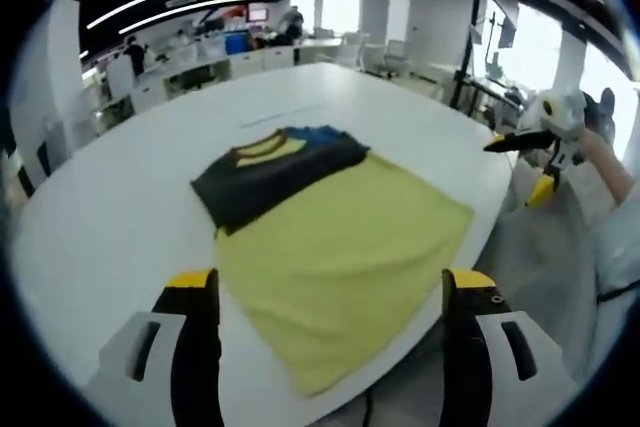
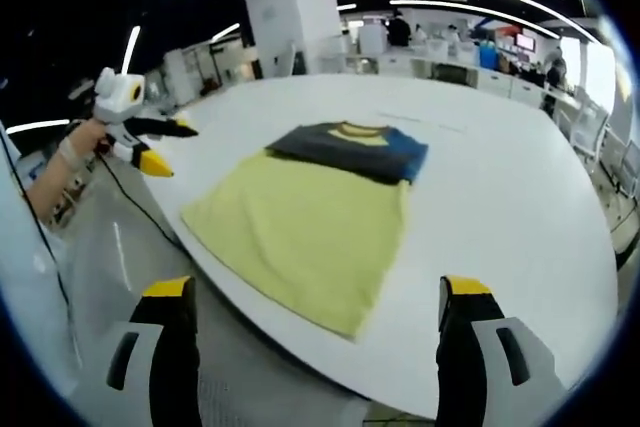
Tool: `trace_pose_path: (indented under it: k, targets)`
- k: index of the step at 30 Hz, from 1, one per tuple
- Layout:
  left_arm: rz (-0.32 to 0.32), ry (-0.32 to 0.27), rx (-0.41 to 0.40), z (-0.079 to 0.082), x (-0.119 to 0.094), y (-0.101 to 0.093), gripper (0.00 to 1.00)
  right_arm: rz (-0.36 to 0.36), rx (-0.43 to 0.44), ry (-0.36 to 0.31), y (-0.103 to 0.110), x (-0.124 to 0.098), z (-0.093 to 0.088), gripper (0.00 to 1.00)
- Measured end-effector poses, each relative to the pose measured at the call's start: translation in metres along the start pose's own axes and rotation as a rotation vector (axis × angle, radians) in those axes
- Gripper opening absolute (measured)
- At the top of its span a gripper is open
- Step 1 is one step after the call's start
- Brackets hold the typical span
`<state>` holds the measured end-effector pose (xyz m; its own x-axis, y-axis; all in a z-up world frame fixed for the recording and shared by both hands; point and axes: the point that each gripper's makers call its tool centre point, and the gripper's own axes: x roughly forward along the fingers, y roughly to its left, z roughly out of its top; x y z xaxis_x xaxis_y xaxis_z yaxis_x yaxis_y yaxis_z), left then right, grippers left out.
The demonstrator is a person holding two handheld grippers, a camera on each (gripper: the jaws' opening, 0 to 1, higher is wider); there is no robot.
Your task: Fold the garment on the visible template until the final outline fits inside the template.
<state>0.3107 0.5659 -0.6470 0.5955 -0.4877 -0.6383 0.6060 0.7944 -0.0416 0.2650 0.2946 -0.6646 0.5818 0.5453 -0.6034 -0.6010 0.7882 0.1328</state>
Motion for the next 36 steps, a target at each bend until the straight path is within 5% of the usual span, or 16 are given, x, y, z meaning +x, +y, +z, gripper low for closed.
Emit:
trace_pose_path:
  k: [16, 36]
  targets:
    - [0.012, 0.019, -0.088, -0.025, -0.004, 0.003, 0.87, -0.007, 0.011, 0.028, -0.005, 0.006, -0.014, 0.98]
    - [0.049, 0.122, -0.154, -0.067, 0.003, 0.013, 0.82, -0.009, 0.040, 0.049, -0.010, 0.012, -0.026, 0.93]
